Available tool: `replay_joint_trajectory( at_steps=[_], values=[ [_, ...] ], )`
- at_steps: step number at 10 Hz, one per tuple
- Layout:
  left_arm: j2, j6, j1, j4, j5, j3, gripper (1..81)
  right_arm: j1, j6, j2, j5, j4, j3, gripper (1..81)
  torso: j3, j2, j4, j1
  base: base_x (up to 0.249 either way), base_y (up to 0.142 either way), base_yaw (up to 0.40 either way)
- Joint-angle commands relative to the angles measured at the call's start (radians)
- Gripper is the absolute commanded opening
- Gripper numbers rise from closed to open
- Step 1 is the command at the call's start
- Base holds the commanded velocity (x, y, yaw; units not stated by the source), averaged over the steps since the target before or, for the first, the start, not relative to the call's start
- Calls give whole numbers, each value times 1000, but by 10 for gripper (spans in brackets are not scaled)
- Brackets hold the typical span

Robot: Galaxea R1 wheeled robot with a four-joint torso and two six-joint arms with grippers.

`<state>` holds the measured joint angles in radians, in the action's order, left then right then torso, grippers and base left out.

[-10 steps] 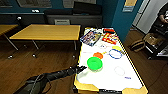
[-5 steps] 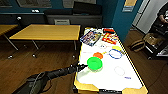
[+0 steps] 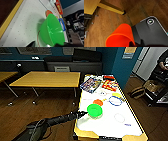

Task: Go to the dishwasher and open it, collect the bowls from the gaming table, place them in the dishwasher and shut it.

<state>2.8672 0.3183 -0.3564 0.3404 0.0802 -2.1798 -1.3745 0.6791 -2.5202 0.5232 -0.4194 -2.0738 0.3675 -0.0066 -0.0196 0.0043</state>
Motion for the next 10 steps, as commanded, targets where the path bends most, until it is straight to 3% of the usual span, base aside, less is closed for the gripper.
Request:
replay_joint_trajectory(
  at_steps=[1, 6, 10],
  values=[
    [3, 1, 153, 2, 23, 26, 811, 25, 2, 33, -23, -27, 6, 10, 0, 0, 0, 0, 0, 0, 0],
    [9, 1, 152, 2, 23, 26, 811, 24, 2, 30, -23, -27, 0, 10, 0, 0, 0, 0, 0, 0, 0],
    [9, 1, 150, 2, 23, 26, 811, 22, 2, 30, -23, -30, -3, 10, 0, 0, 0, 0, 78, 0, 0]
  ],
)
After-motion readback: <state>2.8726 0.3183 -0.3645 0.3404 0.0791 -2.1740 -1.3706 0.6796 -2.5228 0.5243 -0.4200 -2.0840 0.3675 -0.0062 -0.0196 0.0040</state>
